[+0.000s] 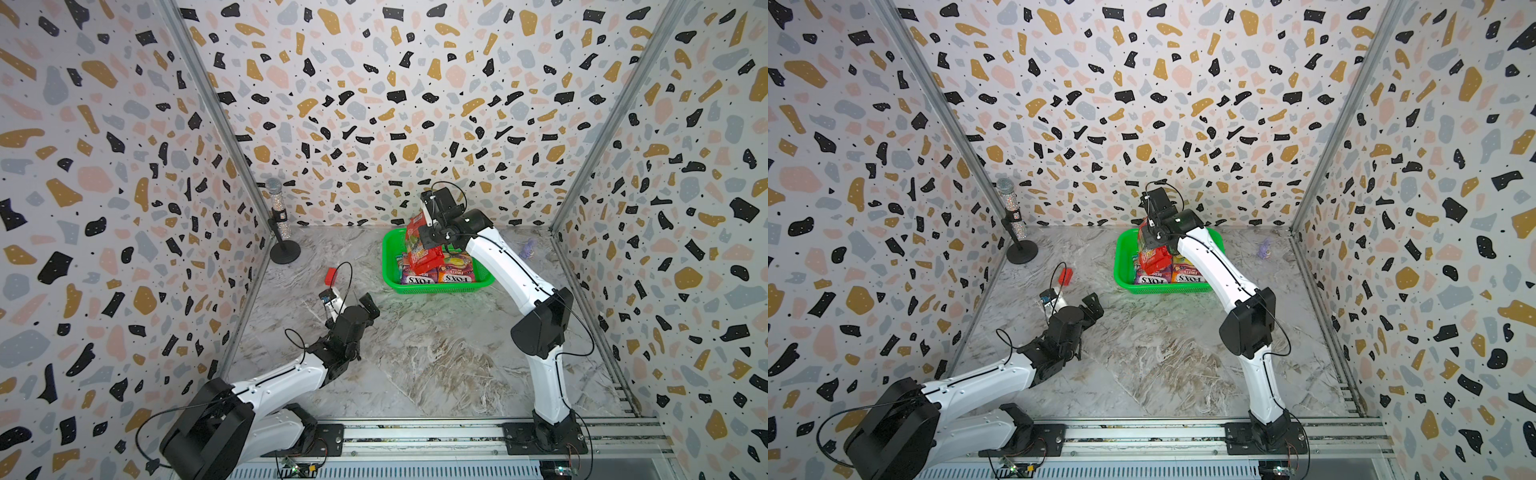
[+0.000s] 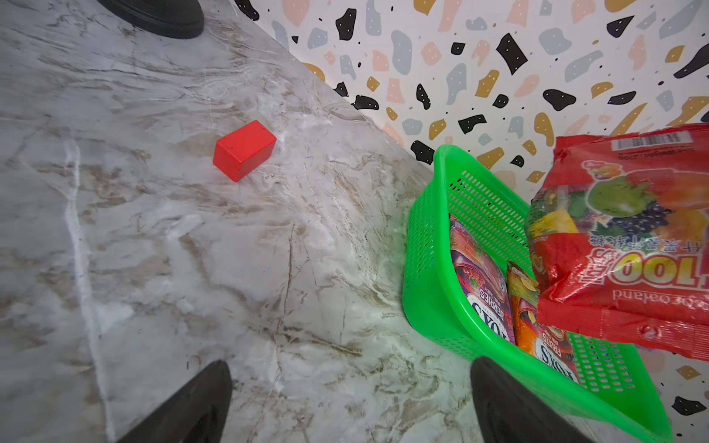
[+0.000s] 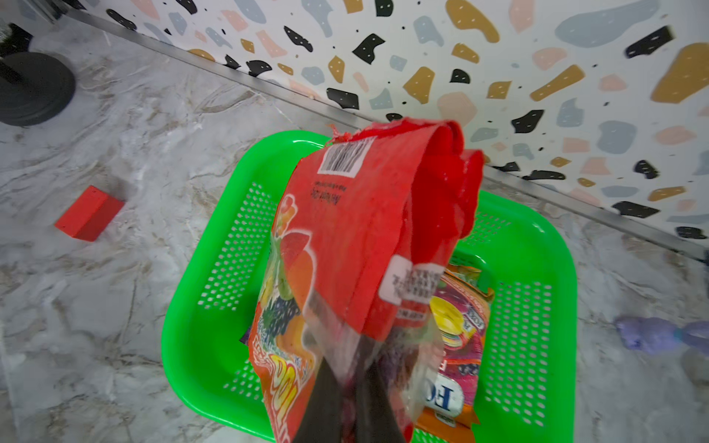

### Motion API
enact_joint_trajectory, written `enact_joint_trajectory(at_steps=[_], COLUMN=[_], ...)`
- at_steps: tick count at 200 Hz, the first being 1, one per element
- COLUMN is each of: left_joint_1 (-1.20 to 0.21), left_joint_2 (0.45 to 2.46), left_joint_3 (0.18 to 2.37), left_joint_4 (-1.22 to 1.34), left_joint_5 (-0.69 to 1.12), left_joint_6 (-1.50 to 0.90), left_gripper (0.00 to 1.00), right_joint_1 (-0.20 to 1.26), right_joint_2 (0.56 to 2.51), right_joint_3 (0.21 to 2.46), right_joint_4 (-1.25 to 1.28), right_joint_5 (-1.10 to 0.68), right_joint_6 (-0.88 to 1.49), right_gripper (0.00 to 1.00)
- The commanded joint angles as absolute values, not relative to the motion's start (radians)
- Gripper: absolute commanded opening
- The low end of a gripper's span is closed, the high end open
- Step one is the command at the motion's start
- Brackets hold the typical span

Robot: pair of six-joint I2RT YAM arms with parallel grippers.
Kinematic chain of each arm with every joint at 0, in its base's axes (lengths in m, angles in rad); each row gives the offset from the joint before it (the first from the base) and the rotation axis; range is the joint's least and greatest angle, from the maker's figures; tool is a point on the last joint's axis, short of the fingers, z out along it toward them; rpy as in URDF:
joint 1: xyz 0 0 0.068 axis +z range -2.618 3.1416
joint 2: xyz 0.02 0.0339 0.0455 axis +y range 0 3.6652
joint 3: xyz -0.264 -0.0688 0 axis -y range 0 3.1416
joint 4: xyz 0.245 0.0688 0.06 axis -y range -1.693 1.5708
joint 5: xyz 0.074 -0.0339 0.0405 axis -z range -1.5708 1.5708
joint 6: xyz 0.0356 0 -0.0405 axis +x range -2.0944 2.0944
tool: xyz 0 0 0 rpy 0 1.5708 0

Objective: Put the candies in the basket
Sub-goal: Place the candy in the basket.

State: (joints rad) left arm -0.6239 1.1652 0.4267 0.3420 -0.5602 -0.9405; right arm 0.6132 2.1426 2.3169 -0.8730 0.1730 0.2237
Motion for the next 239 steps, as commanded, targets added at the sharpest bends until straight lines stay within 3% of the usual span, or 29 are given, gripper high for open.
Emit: enact_joint_trajectory(at_steps=[1,56,121,153,200,234,239], left_joint_1=[-0.623,-0.623,-0.623,-0.621,-0.62,-0.617,-0.617], left_joint_2=[1.159,1.155,1.165,1.172,1.181,1.195,1.196], left_joint_3=[0.426,0.427,0.431,0.434,0.437,0.442,0.443], left_joint_4=[0.352,0.35,0.351,0.351,0.35,0.35,0.351], left_joint_5=[-0.58,-0.577,-0.575,-0.574,-0.571,-0.561,-0.56], left_joint_6=[-0.951,-0.948,-0.945,-0.943,-0.942,-0.94,-0.941], left_gripper=[1.0,1.0,1.0,1.0,1.0,1.0,1.0], right_joint_1=[0.582,0.487,0.478,0.486,0.504,0.505,0.505], right_joint_2=[2.136,2.284,2.344,2.321,2.18,2.166,2.167], right_joint_3=[2.386,2.261,2.237,2.198,1.988,2.006,2.015], right_joint_4=[-0.842,-0.842,-0.825,-0.765,-0.612,-0.656,-0.669], right_joint_5=[0.049,-0.068,-0.16,-0.273,-0.284,-0.239,-0.222], right_joint_6=[0.313,0.405,0.426,0.452,0.415,0.354,0.35], right_gripper=[0.0,0.0,0.0,0.0,0.0,0.0,0.08])
